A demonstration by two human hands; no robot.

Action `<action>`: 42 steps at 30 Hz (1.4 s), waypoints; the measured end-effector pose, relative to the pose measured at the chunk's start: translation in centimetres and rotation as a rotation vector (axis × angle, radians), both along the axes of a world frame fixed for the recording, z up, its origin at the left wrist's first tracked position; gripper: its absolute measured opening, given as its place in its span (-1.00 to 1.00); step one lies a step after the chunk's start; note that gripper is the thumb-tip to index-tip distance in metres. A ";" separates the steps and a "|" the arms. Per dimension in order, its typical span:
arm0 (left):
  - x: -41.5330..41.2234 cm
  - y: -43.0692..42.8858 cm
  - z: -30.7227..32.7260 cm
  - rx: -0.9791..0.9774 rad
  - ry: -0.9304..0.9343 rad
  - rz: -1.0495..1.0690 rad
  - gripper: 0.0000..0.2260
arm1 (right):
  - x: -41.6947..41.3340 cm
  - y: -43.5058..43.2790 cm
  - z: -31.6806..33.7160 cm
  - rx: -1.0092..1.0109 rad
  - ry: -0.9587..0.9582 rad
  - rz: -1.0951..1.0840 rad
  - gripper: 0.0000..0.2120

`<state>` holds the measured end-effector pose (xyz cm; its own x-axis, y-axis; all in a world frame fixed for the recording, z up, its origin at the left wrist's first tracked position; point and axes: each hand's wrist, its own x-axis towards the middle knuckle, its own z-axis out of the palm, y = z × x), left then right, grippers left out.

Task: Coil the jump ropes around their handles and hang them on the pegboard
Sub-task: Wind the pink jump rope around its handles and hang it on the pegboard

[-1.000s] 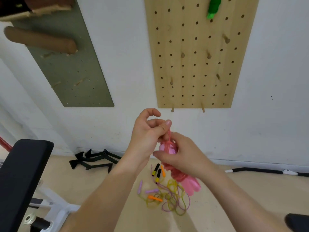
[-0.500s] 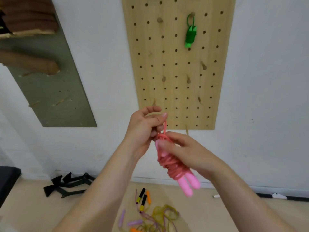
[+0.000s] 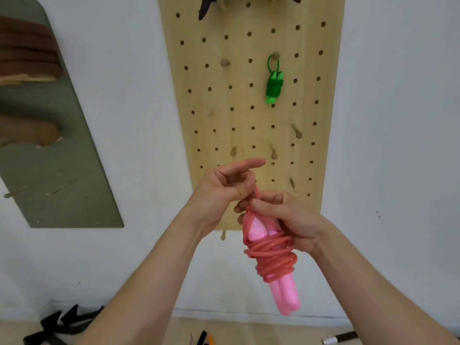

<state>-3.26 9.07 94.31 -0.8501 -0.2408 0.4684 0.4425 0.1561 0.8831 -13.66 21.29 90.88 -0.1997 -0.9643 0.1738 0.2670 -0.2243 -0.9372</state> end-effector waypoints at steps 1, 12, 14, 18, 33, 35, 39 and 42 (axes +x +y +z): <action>-0.8 -1.4 0.4 -0.047 0.023 0.028 -0.73 | -0.9 -1.0 0.5 0.000 0.036 -0.034 -0.62; -9.1 -17.0 6.4 -0.051 0.158 -0.084 -0.79 | -6.9 -15.0 7.9 -0.021 0.123 -0.277 -0.85; -10.2 -19.3 6.9 0.001 0.159 -0.066 -0.80 | -7.5 -17.3 9.3 0.012 0.242 -0.412 -0.86; -12.4 -22.1 7.2 0.023 0.111 0.179 -0.78 | -8.7 -22.0 11.2 0.097 0.590 -0.881 -0.83; -25.9 -25.9 14.7 -0.142 0.193 0.645 -0.88 | -22.2 -27.9 18.0 -0.169 0.458 -0.760 -0.94; -27.5 -26.1 17.0 -0.155 0.241 0.704 -0.87 | -23.7 -28.6 20.1 -0.202 0.475 -0.790 -0.92; -30.2 -27.8 18.9 -0.250 0.261 0.893 -0.89 | -25.8 -30.6 22.0 -0.189 0.520 -0.871 -0.92; -31.5 -29.0 18.4 -0.281 0.275 0.956 -0.93 | -27.2 -31.9 21.7 -0.151 0.548 -0.899 -0.94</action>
<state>-34.76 -19.90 112.75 -0.2163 -0.6111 0.7615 0.2065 0.7336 0.6474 -40.88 -10.61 112.63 -0.6863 -0.4621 0.5616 -0.5047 -0.2534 -0.8253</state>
